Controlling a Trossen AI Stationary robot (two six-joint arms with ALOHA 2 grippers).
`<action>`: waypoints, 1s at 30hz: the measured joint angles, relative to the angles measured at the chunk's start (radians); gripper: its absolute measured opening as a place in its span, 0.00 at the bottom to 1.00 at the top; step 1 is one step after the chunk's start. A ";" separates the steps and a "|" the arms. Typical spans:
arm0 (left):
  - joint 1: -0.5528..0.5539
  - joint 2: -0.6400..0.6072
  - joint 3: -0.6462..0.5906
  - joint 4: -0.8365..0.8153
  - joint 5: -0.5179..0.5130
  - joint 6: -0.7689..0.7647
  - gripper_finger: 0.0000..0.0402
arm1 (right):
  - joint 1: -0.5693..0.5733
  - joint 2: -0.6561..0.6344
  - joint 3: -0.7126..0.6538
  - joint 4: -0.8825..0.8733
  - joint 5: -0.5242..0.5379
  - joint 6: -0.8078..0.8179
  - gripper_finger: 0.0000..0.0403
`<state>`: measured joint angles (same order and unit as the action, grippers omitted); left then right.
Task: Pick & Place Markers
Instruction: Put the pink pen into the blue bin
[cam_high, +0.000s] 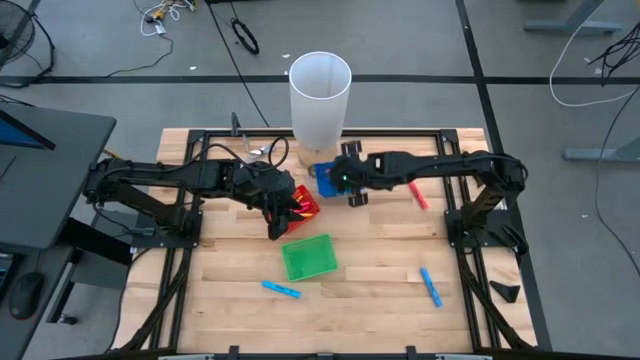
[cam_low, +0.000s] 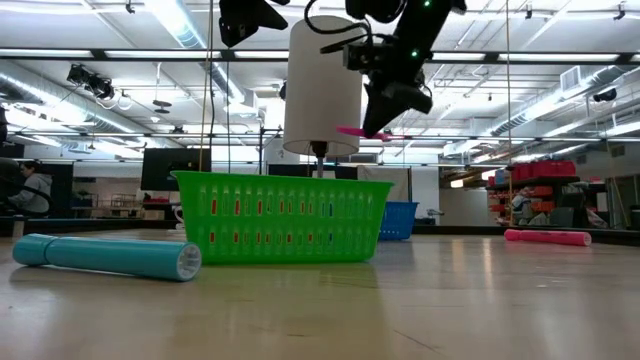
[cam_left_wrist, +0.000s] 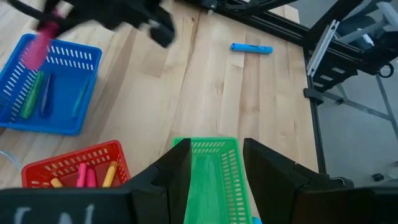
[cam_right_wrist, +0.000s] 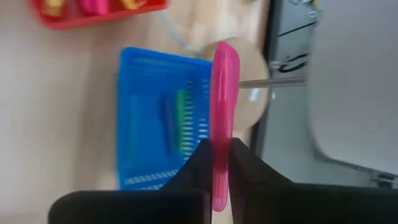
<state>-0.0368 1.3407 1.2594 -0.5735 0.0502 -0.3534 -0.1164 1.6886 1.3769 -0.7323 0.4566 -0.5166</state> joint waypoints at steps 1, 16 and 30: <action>0.000 0.000 0.000 0.000 0.000 0.000 0.38 | -0.015 0.000 0.000 0.018 0.000 -0.019 0.03; 0.000 0.000 0.000 0.000 0.000 0.001 0.38 | -0.086 0.096 -0.017 0.130 -0.038 -0.064 0.03; 0.000 0.000 0.000 -0.002 0.000 0.001 0.38 | -0.087 0.223 -0.018 0.089 -0.087 -0.009 0.03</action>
<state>-0.0366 1.3403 1.2594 -0.5755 0.0502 -0.3527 -0.2035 1.9116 1.3594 -0.6430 0.3695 -0.5260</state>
